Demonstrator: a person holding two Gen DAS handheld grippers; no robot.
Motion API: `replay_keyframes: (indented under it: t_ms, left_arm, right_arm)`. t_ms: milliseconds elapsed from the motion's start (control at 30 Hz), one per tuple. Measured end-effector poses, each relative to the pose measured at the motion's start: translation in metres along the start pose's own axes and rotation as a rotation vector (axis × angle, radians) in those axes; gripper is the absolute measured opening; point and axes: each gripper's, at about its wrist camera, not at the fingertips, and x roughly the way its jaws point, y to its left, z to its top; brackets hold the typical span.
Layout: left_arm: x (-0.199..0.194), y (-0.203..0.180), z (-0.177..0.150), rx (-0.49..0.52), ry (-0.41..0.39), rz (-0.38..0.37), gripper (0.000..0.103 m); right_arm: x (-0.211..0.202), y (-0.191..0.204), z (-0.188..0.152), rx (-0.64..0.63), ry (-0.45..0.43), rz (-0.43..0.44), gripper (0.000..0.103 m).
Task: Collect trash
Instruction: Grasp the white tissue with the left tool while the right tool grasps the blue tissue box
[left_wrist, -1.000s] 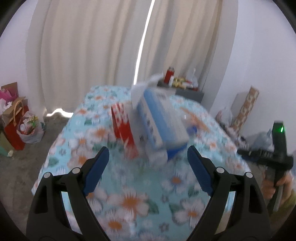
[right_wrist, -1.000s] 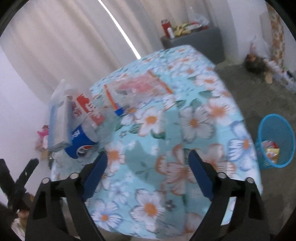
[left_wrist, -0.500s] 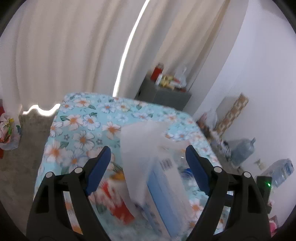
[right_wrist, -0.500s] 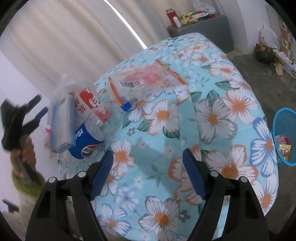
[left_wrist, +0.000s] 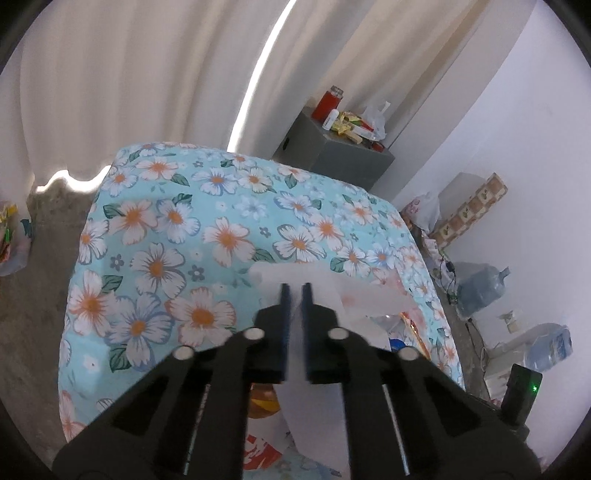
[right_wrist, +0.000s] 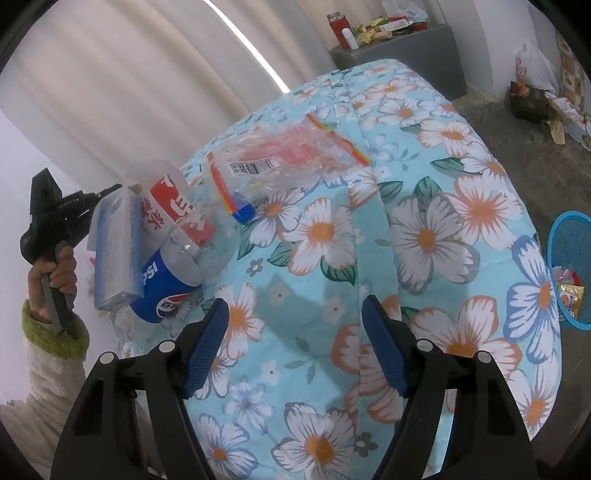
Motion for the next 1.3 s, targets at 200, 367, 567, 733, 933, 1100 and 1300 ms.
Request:
replay_keyframes:
  t_ms: [200,367,567,733,933,1100,1300]
  left_arm:
    - [-0.021,0.0,0.002,0.012,-0.088,0.006,0.0]
    - [-0.045,-0.004,0.004,0.029,-0.189,0.017,0.0]
    - [-0.087,-0.015,0.005,0.07,-0.342,0.021,0.0]
    - [-0.118,-0.03,-0.003,0.116,-0.425,0.036,0.0]
    - [-0.159,-0.047,-0.028,0.158,-0.504,0.015,0.0]
    - [-0.178,-0.057,-0.05,0.175,-0.533,0.042,0.0]
    - [-0.194,-0.055,-0.074,0.158,-0.569,0.083,0.0]
  right_arm:
    - [-0.002,-0.002,0.0,0.009,-0.006,0.003,0.073]
    - [-0.006,-0.005,0.0,0.021,-0.017,0.006,0.072]
    - [-0.01,-0.01,0.0,0.04,-0.023,0.011,0.072]
    - [-0.012,-0.014,0.001,0.061,-0.027,0.013,0.068]
    - [-0.017,-0.008,0.001,0.062,-0.032,0.047,0.066]
    - [-0.017,0.049,0.009,-0.106,-0.033,0.141,0.066]
    - [0.008,0.132,0.018,-0.315,-0.027,0.194,0.089]
